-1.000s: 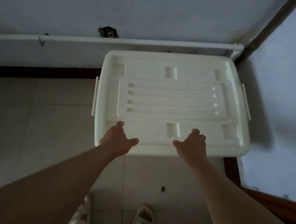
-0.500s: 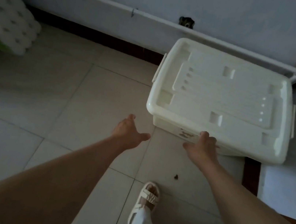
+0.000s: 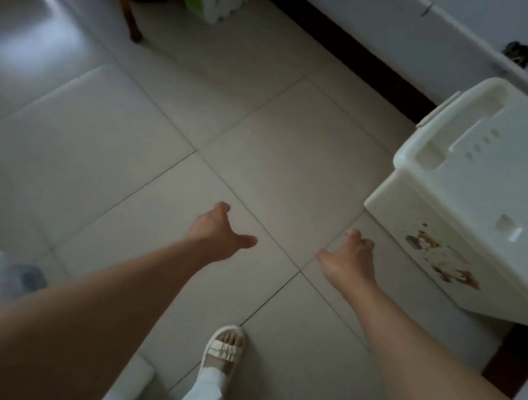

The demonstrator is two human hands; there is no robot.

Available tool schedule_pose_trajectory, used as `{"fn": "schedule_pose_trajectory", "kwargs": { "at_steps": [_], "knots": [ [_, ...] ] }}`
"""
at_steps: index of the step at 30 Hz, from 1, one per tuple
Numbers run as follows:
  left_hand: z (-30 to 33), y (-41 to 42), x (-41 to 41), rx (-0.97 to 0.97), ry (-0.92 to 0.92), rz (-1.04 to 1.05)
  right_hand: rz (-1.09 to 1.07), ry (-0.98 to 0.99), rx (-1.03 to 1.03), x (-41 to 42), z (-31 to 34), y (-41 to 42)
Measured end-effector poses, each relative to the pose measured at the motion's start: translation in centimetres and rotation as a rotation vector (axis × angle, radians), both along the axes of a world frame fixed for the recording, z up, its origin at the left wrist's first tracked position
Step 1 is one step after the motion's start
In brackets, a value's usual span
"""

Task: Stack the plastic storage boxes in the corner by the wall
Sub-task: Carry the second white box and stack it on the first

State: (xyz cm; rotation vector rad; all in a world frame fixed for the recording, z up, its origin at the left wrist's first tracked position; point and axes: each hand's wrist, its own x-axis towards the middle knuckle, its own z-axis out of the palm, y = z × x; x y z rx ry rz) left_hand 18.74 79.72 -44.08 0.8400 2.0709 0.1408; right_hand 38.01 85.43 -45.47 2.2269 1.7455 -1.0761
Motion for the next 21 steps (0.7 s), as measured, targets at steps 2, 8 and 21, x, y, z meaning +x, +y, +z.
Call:
{"fn": "schedule_pose_trajectory", "kwargs": {
  "at_steps": [2, 8, 21],
  "knots": [
    [-0.3, -3.9, -1.0, -0.005, 0.02, 0.061, 0.044, -0.001, -0.002, -1.3, -0.5, -2.7],
    [-1.4, -16.1, -3.7, -0.064, 0.048, 0.21, 0.148, 0.039, -0.039, -5.3, -1.6, -12.0],
    [-0.8, -35.6, -14.0, 0.009, 0.033, 0.197, 0.152, 0.014, -0.053, -17.1, -1.7, -32.6]
  ]
}}
